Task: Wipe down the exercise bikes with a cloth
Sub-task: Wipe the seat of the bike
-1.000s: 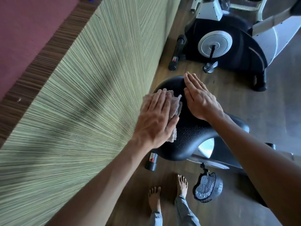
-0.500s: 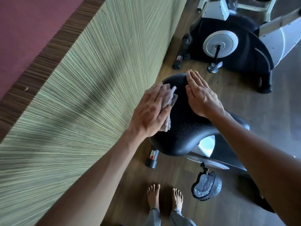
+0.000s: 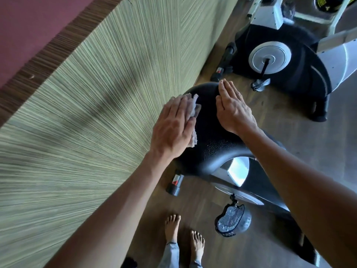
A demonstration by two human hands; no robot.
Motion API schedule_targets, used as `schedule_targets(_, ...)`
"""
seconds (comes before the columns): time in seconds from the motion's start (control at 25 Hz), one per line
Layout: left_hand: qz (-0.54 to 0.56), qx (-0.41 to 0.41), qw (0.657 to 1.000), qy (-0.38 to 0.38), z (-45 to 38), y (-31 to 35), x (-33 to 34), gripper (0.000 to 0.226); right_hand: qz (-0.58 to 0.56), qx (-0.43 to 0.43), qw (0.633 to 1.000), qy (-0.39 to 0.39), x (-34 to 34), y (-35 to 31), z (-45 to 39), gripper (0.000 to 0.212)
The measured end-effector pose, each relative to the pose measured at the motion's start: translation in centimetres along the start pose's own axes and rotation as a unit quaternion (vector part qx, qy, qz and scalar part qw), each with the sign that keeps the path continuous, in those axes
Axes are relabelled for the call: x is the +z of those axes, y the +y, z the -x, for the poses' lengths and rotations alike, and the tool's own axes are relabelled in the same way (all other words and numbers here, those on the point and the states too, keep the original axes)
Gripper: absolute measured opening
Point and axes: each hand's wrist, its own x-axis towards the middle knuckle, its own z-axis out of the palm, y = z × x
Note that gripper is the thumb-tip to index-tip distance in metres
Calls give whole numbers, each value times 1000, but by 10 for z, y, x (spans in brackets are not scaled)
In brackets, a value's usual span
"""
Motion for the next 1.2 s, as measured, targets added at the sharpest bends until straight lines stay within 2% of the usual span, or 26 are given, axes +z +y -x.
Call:
schedule_targets(0.12,-32,-54,997,48,42,36,11,60,3,-10,1000,3,3,1,-2,56)
schedule_targets(0.24,-92,-48,994,32,54,56,20,65,-5,-2,1000,4,0,2,-3,56)
schedule_targets(0.44,-115,-29,993,24,34,41,15,67,-25,-6,999,-36,-5,4,-6,57)
schedule_targets(0.48,-99,-24,995,13,37,41,11,69,-46,0,998,-50,-8,2,-6,57)
schedule_targets(0.52,-37,-18,999,-2,39,41,6,71,-66,6,997,-49,-13,0,-3,57)
schedule_targets(0.56,67,-26,997,-23,39,41,-3,70,-76,8,997,-18,-17,-5,3,57)
schedule_targets(0.64,242,-75,967,-33,40,30,-25,66,-72,-10,993,96,-19,-25,34,59)
schedule_targets(0.72,270,-124,954,27,42,11,-38,62,-59,-78,983,155,-5,-59,79,60)
schedule_targets(0.8,298,-159,941,33,39,-4,-50,57,2,-125,982,139,22,-95,109,60)
schedule_targets(0.84,309,-161,937,18,35,-10,-54,55,37,-126,983,128,36,-108,112,60)
schedule_targets(1.0,315,-113,941,-56,-7,-24,-64,54,132,-28,986,98,64,-124,99,67)
schedule_targets(1.2,327,16,914,-237,-48,-31,-31,59,117,-15,980,158,72,-122,116,65)
